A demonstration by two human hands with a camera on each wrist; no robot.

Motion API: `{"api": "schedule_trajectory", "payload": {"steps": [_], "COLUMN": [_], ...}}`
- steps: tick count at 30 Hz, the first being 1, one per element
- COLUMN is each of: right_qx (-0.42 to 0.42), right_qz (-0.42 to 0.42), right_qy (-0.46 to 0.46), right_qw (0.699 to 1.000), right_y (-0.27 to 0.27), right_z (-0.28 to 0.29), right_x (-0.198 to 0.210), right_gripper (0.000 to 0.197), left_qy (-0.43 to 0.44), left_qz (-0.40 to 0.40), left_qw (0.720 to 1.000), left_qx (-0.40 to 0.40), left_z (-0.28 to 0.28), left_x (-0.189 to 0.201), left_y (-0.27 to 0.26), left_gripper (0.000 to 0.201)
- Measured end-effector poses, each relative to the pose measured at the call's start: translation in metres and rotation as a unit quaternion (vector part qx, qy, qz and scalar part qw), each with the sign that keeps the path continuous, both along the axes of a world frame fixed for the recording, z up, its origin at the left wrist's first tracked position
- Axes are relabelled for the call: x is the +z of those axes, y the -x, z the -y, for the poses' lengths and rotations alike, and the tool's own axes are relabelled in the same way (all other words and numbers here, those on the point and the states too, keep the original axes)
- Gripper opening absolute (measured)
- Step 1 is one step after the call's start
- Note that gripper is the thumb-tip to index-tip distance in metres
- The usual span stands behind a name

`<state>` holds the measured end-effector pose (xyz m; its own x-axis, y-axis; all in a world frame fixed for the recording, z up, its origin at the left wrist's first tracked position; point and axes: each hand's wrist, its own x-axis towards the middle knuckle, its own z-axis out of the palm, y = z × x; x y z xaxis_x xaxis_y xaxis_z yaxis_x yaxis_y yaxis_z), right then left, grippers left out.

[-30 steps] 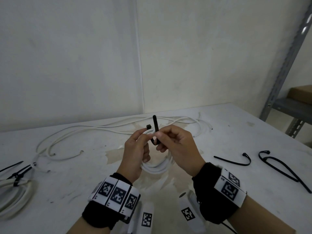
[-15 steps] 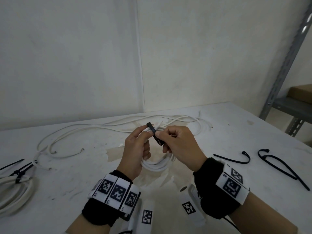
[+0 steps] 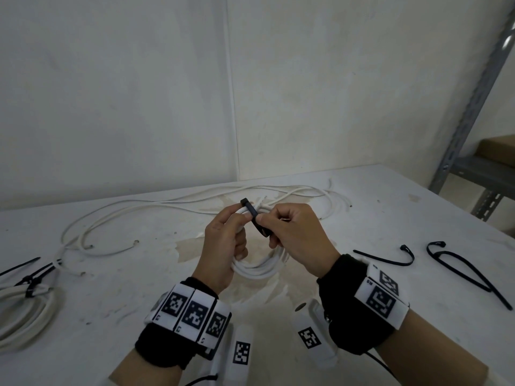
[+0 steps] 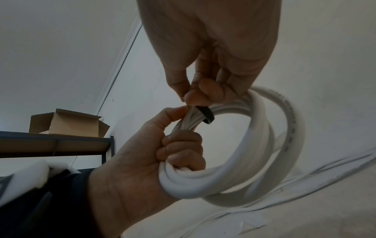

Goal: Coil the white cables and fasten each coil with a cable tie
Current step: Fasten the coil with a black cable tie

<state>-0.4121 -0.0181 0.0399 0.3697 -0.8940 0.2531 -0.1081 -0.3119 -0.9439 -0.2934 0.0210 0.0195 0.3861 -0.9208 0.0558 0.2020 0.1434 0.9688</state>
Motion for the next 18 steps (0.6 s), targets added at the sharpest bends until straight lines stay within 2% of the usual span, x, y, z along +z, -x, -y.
{"api": "schedule_trajectory", "payload": {"steps": [2,5,8,18], "right_qx": [0.0,0.001,0.003,-0.006], "right_qz": [-0.001,0.0,0.004,0.016], "right_qy": [0.003,0.009,0.003,0.003], "right_qw": [1.0,1.0,1.0,1.0], "right_y": [-0.0005,-0.0018,-0.0031,-0.0069], "right_z": [-0.0005,-0.0004,-0.0001,-0.005], "right_x": [-0.0001,-0.0013,-0.0024,-0.0052], "right_gripper": [0.026,0.027,0.027,0.031], "left_qy": [-0.01,-0.015,0.003,-0.008], "left_qz": [-0.013,0.0,0.021,0.0], "left_qw": [1.0,0.998,0.996,0.995], "left_qx": [0.003,0.055,0.091,0.096], "left_z": [-0.0005,0.0011,0.0036,0.0055], "left_x": [0.0013,0.002,0.0005,-0.0014], "left_y": [0.0008,0.0039,0.0062,0.0049], "left_gripper": [0.025,0.037,0.032,0.034]}}
